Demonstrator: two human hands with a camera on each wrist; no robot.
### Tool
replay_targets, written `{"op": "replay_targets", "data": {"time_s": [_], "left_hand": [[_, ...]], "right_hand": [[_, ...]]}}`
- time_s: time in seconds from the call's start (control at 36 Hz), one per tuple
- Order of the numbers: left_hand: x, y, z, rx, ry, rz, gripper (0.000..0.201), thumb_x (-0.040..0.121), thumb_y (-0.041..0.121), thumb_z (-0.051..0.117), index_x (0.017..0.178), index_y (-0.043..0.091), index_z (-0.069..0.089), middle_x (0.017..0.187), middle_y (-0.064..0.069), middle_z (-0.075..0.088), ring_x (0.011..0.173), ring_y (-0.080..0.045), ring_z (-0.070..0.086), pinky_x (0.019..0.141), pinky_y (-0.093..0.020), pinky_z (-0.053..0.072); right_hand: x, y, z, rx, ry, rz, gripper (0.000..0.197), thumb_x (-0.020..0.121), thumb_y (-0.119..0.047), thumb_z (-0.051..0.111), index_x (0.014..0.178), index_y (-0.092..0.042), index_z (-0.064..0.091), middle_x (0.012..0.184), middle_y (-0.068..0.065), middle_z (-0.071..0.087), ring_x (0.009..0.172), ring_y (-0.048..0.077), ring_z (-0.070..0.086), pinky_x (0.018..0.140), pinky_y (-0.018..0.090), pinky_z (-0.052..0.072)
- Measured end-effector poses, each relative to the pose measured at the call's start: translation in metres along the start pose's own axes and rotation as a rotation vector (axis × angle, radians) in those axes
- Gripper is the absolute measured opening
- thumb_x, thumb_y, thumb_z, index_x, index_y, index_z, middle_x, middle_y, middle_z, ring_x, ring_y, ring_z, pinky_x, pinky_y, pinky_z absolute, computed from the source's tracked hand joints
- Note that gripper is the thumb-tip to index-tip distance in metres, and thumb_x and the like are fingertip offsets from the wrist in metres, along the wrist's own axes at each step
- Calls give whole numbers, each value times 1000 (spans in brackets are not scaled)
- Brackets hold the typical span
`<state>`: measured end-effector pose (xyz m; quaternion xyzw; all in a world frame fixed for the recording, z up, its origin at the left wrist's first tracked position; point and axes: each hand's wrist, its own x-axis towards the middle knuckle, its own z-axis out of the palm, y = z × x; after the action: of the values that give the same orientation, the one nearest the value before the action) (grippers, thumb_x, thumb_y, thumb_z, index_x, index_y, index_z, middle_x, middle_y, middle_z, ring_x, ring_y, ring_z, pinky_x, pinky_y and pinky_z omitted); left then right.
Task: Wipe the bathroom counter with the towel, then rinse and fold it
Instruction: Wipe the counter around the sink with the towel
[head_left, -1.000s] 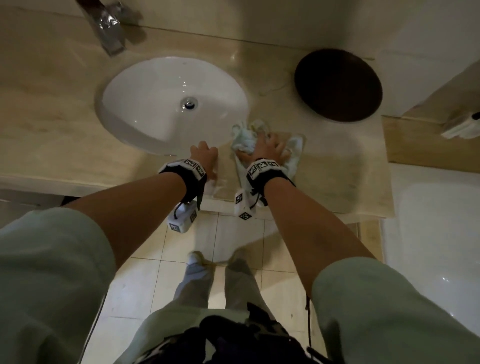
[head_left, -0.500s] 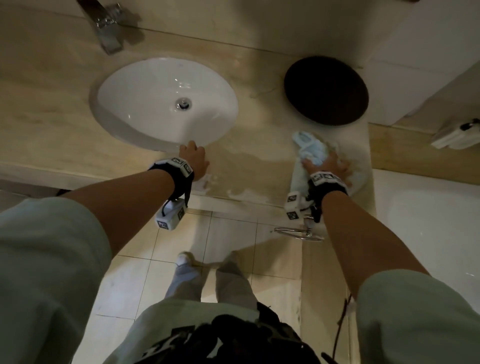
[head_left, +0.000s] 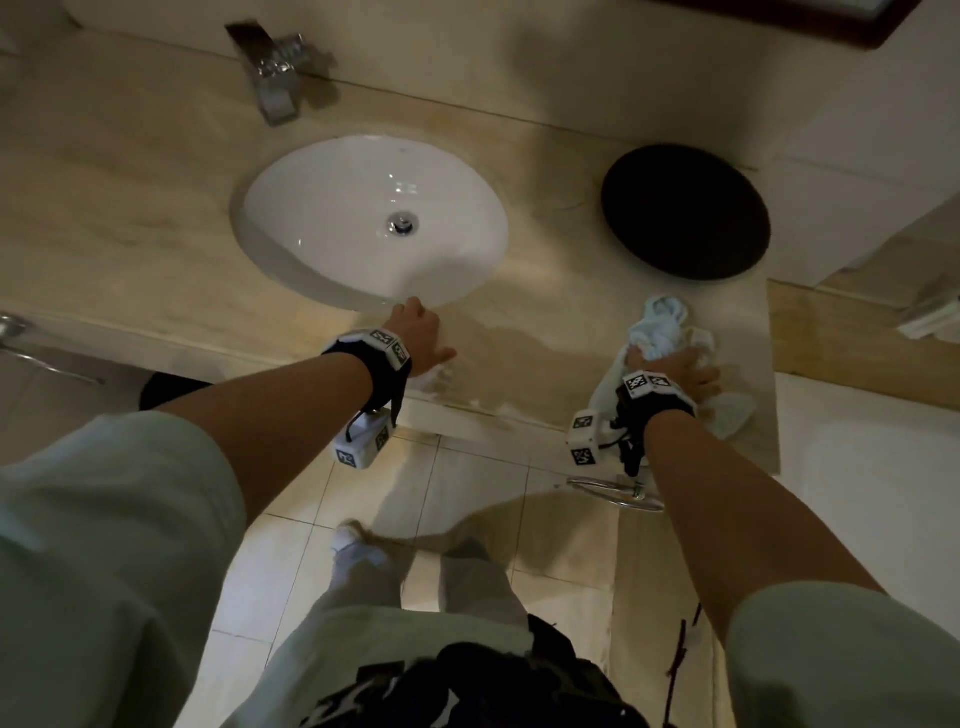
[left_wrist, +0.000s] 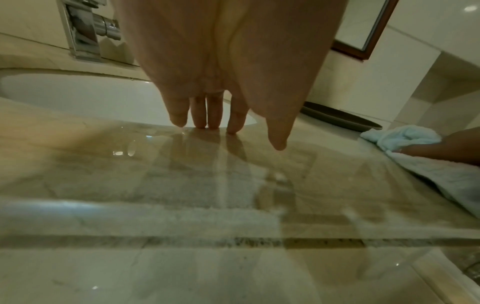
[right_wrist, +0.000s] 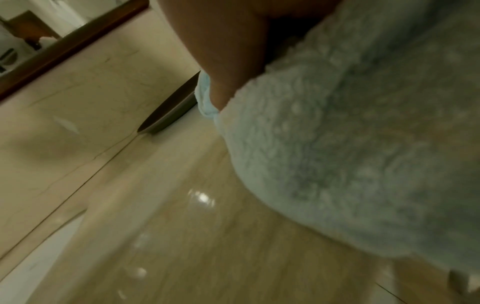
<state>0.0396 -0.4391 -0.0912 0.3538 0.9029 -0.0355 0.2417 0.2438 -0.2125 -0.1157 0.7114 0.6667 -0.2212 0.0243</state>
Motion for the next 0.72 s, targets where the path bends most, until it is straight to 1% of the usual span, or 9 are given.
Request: {"op": "replay_targets", "data": {"time_s": [0.06,0.11,0.19,0.25,0.33,0.42,0.5,0.58,0.72], "left_hand": [[-2,-8,-4,-33,28,34,59,93,48,47,134,7,44,139,-18,36,128,-34,35,108,-40,32],[-3,-17,-6,-76,81,52,61,94,46,48,142,11,37,145,-16,32,133,-32,31,111,-38,28],[-4,-46,-6,-136,154,29,64,92,46,51,145,17,31,149,-12,25,137,-30,26,115,-38,22],[-5,-69,-7,-149,171,2,65,91,47,51,146,19,29,152,-11,20,140,-30,20,117,-38,18],[-9,-108,-11,-172,192,-26,68,91,47,51,148,20,26,155,-10,16,143,-30,15,119,-39,16],[-14,-150,-11,-182,162,-64,70,91,48,52,149,20,24,157,-9,13,145,-28,11,119,-38,12],[-20,-191,-10,-127,106,-109,78,90,57,47,151,19,16,159,-8,5,147,-27,4,119,-39,9],[-27,-244,-8,-61,87,-100,86,87,64,43,152,18,10,160,-7,0,147,-26,2,120,-41,9],[-39,-315,-16,-45,34,-73,88,88,63,43,152,21,0,160,-3,-10,148,-25,-5,120,-44,8]], "right_hand": [[-10,-5,5,24,-68,-88,88,83,-61,51,150,-21,12,155,19,12,142,42,13,114,59,14],[-18,-8,7,45,-79,-149,84,86,-58,50,151,-26,9,156,18,10,142,43,11,114,59,12],[-42,-23,11,-12,-109,-137,88,83,-71,40,151,-34,-1,158,12,0,144,38,4,113,55,10],[-60,-38,18,-24,-108,-138,85,83,-73,37,151,-34,5,157,12,3,143,38,7,113,56,12],[-91,-62,36,-16,-58,-133,75,79,-67,45,144,-36,23,150,15,18,137,39,18,111,58,19],[-129,-84,55,-10,-89,-192,73,80,-62,49,144,-36,22,150,15,19,136,40,21,111,58,20],[-165,-105,75,-22,-118,-255,73,80,-63,49,142,-37,22,151,13,17,138,39,19,111,59,19],[-211,-134,104,-20,-134,-265,71,78,-66,50,140,-44,23,151,10,15,138,39,16,111,59,16],[-272,-180,144,-52,-148,-289,67,75,-65,53,134,-45,30,147,10,20,134,39,19,109,60,15]]}}
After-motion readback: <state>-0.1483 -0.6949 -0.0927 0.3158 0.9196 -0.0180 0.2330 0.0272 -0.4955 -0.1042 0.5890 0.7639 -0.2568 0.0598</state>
